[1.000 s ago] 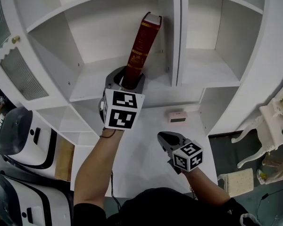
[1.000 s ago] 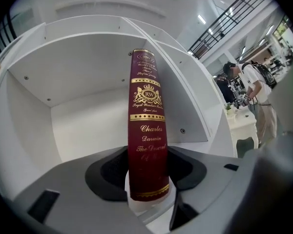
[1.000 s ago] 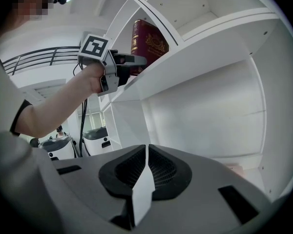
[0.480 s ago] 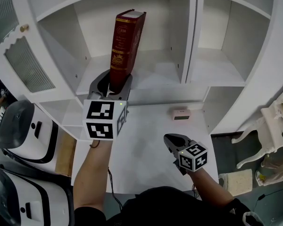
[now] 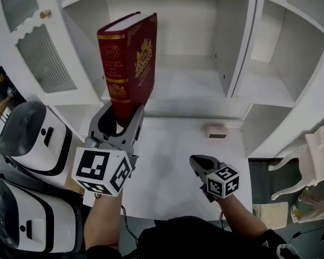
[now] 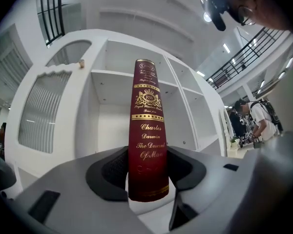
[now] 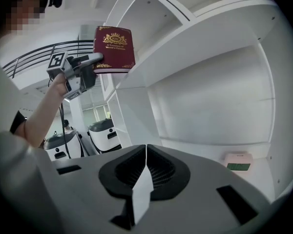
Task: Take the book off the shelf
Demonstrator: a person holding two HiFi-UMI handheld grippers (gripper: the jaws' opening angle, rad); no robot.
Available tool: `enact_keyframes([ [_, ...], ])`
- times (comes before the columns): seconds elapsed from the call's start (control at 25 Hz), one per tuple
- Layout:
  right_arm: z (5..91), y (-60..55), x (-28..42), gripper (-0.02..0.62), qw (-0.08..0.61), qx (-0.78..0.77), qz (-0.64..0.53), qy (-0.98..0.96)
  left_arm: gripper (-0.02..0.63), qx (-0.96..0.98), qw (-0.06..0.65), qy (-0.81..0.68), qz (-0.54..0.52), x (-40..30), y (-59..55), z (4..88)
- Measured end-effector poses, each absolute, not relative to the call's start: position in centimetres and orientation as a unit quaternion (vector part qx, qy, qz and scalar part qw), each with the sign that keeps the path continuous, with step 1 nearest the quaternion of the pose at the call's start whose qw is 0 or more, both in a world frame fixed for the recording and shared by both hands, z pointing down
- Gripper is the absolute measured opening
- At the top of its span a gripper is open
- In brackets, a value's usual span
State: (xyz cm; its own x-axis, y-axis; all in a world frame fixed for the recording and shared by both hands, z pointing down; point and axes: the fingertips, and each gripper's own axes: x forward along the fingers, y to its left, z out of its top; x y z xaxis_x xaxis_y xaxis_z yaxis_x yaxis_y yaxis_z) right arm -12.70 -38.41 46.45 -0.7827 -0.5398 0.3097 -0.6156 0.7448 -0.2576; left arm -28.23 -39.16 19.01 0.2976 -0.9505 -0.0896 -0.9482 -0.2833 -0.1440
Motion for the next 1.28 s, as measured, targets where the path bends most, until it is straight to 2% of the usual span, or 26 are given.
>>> enact_keyframes([
  [0.36,47.3,-37.5,-19.5,0.015,0.121,0.291,0.182,-0.931,0.222,-0.807,0.069,0.586,0.012,-33.2,-33.9,22.0],
  [0.68,48.1,-36.2,-23.6,0.015,0.131,0.300,0.186,-0.926,0.222,-0.831,0.021,0.557,-0.008,-36.4,-32.6,28.9],
  [1.28,51.2,-34.7,-19.4,0.015,0.149,0.353,0.221,-0.897,0.222,-0.847,-0.039,0.530,-0.008,-34.9,-32.8,36.9],
])
